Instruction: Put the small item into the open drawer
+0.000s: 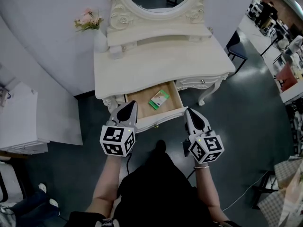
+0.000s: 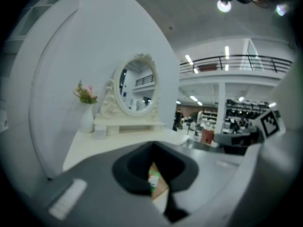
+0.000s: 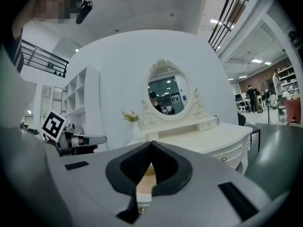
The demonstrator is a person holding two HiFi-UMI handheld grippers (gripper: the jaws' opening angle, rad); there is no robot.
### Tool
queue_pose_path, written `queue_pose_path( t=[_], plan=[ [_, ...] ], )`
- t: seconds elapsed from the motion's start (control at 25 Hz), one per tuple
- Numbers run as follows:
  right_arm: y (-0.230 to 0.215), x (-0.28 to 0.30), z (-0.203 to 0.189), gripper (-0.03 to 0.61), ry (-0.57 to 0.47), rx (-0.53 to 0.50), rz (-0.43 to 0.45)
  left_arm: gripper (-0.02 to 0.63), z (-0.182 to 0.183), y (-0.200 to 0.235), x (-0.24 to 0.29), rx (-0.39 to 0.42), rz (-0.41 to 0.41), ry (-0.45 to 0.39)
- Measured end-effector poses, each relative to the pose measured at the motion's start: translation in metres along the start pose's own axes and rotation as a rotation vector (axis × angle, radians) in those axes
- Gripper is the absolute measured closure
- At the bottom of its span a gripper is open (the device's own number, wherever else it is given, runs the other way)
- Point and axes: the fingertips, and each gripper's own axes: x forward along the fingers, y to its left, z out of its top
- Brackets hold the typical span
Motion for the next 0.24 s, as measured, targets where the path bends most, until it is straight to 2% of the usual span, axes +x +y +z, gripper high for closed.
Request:
queue_pose_path(
  t=[0.24],
  plan=[
    [0.0032,-0.0003,0.002,0.575,-0.002,0.002,0.0,0.606,0.0013,0.0037,-0.0045,-0.005,-0.001,-0.005]
  ],
)
